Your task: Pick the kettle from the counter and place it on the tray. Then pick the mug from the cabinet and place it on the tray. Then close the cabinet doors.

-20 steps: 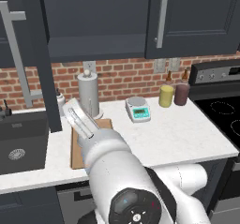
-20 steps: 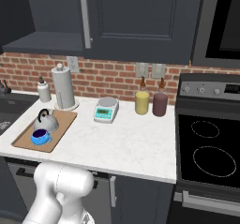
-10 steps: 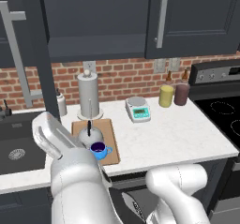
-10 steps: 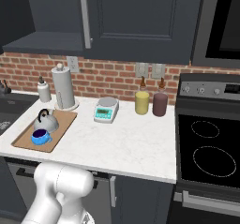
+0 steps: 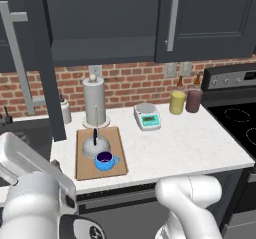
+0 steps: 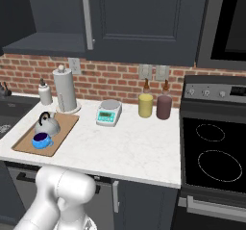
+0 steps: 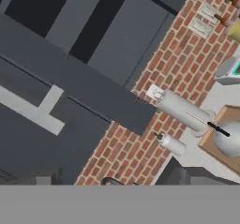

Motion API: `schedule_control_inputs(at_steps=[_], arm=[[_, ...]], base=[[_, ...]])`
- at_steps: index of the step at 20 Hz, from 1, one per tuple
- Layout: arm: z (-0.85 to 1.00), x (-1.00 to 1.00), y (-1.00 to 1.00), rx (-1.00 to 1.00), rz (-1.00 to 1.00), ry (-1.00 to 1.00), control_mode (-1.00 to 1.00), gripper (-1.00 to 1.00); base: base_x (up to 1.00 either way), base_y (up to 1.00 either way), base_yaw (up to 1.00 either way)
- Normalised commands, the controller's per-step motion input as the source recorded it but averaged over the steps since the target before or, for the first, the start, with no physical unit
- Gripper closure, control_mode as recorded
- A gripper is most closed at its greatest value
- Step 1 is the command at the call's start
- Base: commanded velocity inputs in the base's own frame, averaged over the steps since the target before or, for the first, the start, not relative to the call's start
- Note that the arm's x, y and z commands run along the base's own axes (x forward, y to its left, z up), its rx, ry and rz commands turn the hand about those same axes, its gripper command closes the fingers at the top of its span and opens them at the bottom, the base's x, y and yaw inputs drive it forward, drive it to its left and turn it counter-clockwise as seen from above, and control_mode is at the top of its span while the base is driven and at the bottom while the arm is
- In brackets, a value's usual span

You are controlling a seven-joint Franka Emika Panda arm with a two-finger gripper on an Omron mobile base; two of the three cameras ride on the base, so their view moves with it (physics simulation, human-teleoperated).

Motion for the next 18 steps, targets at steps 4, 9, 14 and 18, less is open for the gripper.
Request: schedule_control_inputs(at_steps=[4, 9, 14, 18], arm=[[-0.32, 0.22, 0.68, 0.00, -0.08, 0.00, -1.00, -1.00], [-0.08, 0.46, 0.37, 0.02, -0.09, 0.00, -1.00, -1.00], [0.00, 0.61, 0.25, 0.06, -0.07, -0.01, -1.00, -1.00], [0.00, 0.67, 0.14, 0.05, -0.03, 0.00, -1.00, -1.00]], base=[[0.00, 0.00, 0.00], [0.00, 0.00, 0.00], [0.00, 0.00, 0.00], [0.00, 0.00, 0.00]])
